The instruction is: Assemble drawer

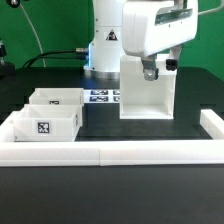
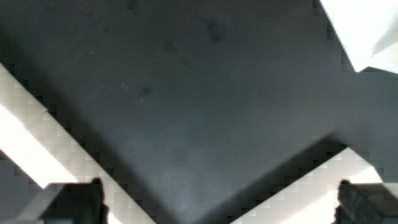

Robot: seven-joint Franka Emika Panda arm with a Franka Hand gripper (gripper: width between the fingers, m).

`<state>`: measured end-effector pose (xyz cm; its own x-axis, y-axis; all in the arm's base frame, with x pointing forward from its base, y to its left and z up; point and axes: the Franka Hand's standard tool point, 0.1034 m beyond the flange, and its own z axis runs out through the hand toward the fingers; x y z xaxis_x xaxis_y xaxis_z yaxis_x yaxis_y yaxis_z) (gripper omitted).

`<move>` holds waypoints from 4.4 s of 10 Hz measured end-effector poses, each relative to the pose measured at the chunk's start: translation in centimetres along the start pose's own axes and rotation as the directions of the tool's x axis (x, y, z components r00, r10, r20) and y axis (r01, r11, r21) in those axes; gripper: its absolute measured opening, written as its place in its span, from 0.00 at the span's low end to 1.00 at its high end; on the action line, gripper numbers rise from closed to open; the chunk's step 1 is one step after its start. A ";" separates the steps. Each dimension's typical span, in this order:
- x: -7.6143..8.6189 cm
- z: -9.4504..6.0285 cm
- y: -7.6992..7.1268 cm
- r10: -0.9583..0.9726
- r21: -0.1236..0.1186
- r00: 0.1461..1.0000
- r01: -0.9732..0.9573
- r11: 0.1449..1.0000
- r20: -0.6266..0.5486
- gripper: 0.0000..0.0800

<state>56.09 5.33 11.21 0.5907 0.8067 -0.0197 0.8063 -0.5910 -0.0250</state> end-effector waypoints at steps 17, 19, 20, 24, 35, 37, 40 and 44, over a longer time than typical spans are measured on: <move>-4.0 -2.1 -6.9 0.394 0.001 0.918 -0.395 0.919 0.030 0.81; -5.0 -2.0 -8.5 0.588 0.002 0.809 -0.588 0.809 -0.008 0.81; -5.1 -1.8 -10.1 0.663 -0.001 0.748 -0.663 0.748 -0.008 0.81; -4.1 -0.5 -12.8 0.761 0.025 0.648 -0.761 0.648 0.010 0.81; -4.7 2.0 -14.4 0.806 0.021 0.590 -0.807 0.590 0.041 0.06; -4.7 2.0 -14.4 0.806 0.021 0.590 -0.807 0.590 0.041 0.05; -4.7 2.0 -14.4 0.806 0.021 0.590 -0.807 0.590 0.041 0.05; -3.8 1.9 -12.2 0.783 0.038 0.621 -0.783 0.620 0.025 0.05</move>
Offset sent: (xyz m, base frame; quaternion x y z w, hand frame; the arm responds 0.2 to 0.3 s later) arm 0.0000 0.0000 0.0000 0.0000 0.0000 0.0000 1.0000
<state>43.93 9.50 9.70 0.9977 0.0383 -0.0564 0.0362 -0.9986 -0.0377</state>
